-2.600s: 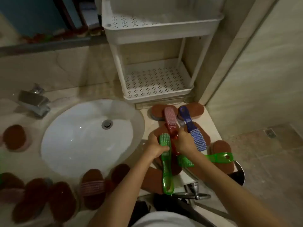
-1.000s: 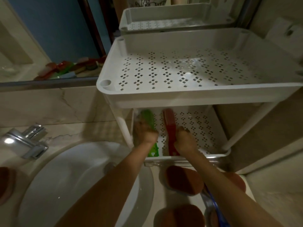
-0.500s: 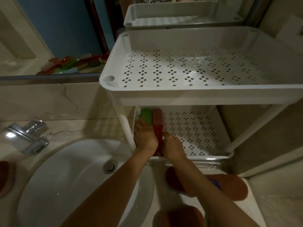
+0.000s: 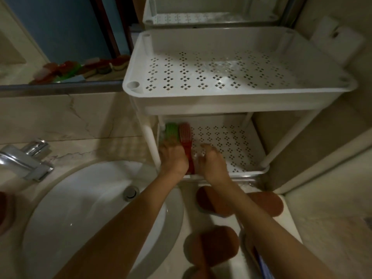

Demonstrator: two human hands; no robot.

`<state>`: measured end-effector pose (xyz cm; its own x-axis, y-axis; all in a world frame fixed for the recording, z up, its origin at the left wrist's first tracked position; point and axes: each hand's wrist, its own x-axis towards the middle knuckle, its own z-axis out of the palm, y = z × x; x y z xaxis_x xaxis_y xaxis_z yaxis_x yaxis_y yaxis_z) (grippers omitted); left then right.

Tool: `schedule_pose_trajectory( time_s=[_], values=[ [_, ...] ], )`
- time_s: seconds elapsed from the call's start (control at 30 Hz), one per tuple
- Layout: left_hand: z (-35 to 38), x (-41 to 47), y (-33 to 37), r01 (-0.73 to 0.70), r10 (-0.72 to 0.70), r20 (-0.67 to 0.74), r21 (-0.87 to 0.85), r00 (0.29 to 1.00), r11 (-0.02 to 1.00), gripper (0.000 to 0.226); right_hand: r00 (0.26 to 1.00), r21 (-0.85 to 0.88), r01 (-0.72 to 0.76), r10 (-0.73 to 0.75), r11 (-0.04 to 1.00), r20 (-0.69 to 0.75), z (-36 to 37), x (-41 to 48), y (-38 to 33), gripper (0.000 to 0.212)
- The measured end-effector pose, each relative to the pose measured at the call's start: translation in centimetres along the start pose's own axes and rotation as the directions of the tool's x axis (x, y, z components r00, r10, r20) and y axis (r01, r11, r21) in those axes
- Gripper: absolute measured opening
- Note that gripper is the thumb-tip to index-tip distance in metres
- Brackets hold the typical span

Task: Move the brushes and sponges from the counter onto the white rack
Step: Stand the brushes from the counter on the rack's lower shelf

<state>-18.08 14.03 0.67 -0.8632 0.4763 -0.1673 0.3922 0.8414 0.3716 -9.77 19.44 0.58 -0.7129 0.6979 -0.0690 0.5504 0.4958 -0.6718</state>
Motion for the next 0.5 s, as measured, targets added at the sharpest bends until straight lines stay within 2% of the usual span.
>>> schedule_pose_trajectory(
  time_s=[0.13, 0.23, 0.3, 0.37, 0.5],
  values=[
    [-2.6, -4.4, 1.3, -0.149, 0.149, 0.007, 0.007, 0.989, 0.989, 0.052, 0.993, 0.055, 0.018, -0.011, 0.998, -0.115, -3.6, -5.0, 0.3, 0.038],
    [-3.0, -8.0, 0.6, -0.226, 0.228, 0.021, -0.086, 0.973, 0.97, 0.047, 0.988, -0.081, -0.099, 0.089, 0.992, -0.127, -4.8, -10.1, 3.4, 0.031],
    [-2.4, -10.1, -0.2, -0.218, 0.232, 0.066, -0.167, 0.97, 0.961, 0.04, 0.971, -0.193, -0.236, 0.221, 0.952, -0.094, -5.1, -13.2, 5.8, 0.041],
    [-1.7, -12.4, -0.8, -0.174, 0.217, 0.168, -0.237, 0.962, 0.956, 0.037, 0.936, -0.263, -0.35, 0.345, 0.899, -0.069, -5.0, -15.8, 7.7, 0.052],
    [0.0, -16.2, -1.4, -0.101, 0.192, 0.323, -0.279, 0.927, 0.955, 0.039, 0.889, -0.319, -0.447, 0.454, 0.836, -0.056, -4.2, -18.0, 9.3, 0.054]
  ],
)
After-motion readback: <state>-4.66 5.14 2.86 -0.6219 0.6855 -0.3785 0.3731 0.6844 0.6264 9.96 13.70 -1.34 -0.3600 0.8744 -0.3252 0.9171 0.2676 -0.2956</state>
